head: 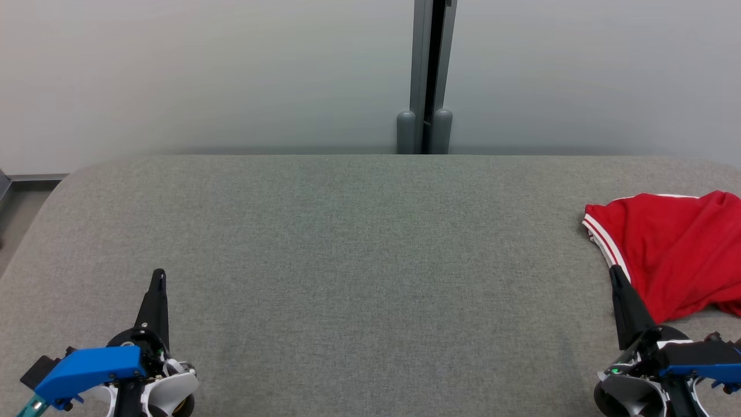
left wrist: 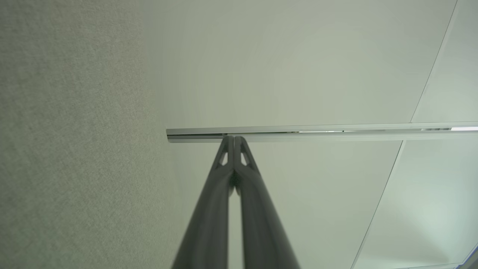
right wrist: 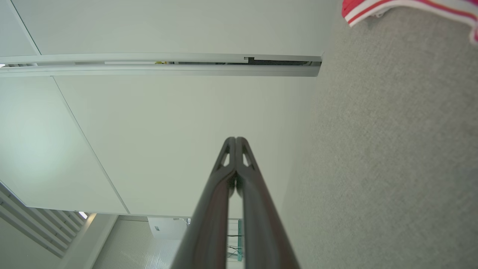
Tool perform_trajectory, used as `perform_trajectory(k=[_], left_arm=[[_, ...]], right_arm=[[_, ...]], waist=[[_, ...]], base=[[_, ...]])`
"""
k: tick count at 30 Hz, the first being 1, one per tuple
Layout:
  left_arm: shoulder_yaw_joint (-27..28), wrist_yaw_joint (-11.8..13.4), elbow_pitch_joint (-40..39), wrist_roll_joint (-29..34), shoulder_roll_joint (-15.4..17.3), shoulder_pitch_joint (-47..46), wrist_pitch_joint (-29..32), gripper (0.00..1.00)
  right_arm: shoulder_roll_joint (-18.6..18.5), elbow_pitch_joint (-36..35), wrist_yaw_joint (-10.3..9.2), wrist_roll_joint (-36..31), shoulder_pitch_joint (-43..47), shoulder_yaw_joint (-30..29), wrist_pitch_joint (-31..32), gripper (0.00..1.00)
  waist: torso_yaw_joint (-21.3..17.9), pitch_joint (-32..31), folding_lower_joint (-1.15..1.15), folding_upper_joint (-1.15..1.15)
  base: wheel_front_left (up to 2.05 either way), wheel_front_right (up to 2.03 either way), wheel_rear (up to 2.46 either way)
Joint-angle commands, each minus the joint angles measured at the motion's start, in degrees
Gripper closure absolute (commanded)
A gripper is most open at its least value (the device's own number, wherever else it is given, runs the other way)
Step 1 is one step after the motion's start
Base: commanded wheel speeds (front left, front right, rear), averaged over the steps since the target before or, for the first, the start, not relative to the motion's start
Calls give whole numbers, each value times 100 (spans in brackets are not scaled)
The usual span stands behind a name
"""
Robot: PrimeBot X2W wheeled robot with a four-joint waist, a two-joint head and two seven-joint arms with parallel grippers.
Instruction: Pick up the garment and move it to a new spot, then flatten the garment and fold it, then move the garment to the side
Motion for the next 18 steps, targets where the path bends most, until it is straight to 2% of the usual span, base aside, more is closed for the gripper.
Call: perform_trajectory(k=[1,18], left_arm=[[20,-27,-25,-6,-12,-57,25,100],[21,-27,-24,-6,-13,-57,25,100]], right_arm=[[-23,-18,2,16,-57,-10,16,100],[-23,-18,2,15,-57,-10,16,100]], waist=[[0,0,0,0],[0,0,0,0]], base=[[0,0,0],[0,0,0]])
